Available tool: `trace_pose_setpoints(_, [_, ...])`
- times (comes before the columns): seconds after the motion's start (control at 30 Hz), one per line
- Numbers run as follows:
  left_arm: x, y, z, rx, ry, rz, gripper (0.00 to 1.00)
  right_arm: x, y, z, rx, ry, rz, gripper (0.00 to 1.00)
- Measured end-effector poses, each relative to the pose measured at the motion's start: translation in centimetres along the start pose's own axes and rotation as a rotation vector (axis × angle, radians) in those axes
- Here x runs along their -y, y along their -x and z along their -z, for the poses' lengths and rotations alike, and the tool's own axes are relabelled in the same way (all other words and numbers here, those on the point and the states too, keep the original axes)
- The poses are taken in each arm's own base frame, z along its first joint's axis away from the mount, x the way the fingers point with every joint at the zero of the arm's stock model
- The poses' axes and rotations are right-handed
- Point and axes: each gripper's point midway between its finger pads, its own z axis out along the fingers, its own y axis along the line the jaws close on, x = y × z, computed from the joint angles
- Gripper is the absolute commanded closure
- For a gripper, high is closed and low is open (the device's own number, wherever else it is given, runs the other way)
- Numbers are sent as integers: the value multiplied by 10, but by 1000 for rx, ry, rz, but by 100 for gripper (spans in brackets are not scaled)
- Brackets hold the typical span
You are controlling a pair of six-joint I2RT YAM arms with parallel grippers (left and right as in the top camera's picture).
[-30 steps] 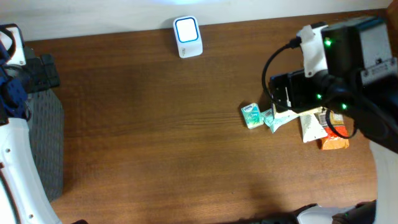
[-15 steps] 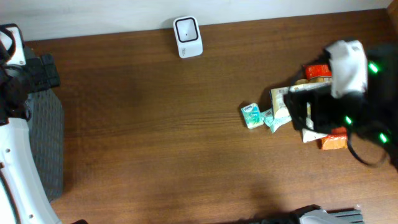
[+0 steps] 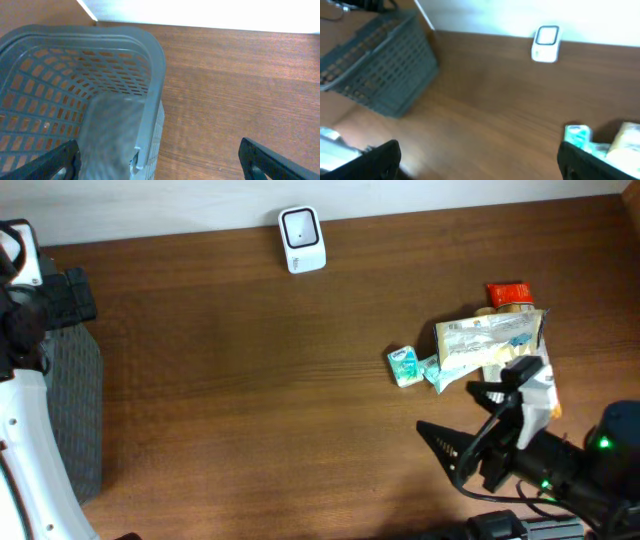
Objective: Scan the item barcode
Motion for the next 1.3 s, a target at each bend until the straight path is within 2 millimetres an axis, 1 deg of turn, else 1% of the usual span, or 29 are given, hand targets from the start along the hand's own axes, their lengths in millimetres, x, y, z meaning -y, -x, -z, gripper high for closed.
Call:
trace_pose_setpoints(0.03, [0,-1,0,-4,-1,-1,1,-1,-2,-4,19,28,13,2])
trace_pose_setpoints(0.07, [0,-1,0,-6,-1,-1,1,-2,0,-6,44,41,33,1])
trace_pose_setpoints(0.1, [0,-1,0,-6,-1,-1,1,1,12,-9,127,35,91,2])
trace_pose_setpoints(0.13, [0,-2,0,-6,0,-1,1,9,22,-11,209,0,148,2])
trace_pose_setpoints(0.17, [0,-2,0,-7,-1,-1,1,17,28,-12,270,-36,181,1])
trace_pose_setpoints(0.2, [0,-2,0,-7,-1,-1,1,28,29,-15,319,-87,201,2])
trace_pose_setpoints(0.23, [0,-2,0,-8,-1,-1,1,51,19,-22,356,-173,200,2])
trace_pose_setpoints(0.27, [0,-2,0,-9,-1,-1,1,64,14,-26,384,-223,201,1])
trace_pose_setpoints(0.3, [0,-2,0,-9,-1,-1,1,90,-7,-35,417,-313,194,2])
trace_pose_setpoints(0.37, [0,-2,0,-9,-1,-1,1,119,-37,-44,455,-407,185,2])
trace_pose_setpoints(0.4, [0,-3,0,-11,-1,-2,1,129,-49,-47,480,-441,186,2])
trace_pose_setpoints(0.5, [0,-2,0,-10,-1,-1,1,149,-72,-53,530,-503,184,2])
trace_pose_setpoints(0.57, [0,-2,0,-10,-1,-1,1,165,-100,-64,507,-537,166,2])
trace_pose_setpoints(0.6, [0,-2,0,-9,-1,-1,1,168,-107,-66,509,-543,166,1])
trace_pose_setpoints(0.73, [0,-3,0,-10,-1,-1,1,173,-119,-68,503,-556,160,2])
trace_pose_setpoints(0.8, [0,-3,0,-10,-1,-1,1,180,-137,-75,426,-570,133,2])
trace_pose_setpoints(1.3, [0,-3,0,-10,-1,-1,1,181,-137,-74,427,-577,132,1])
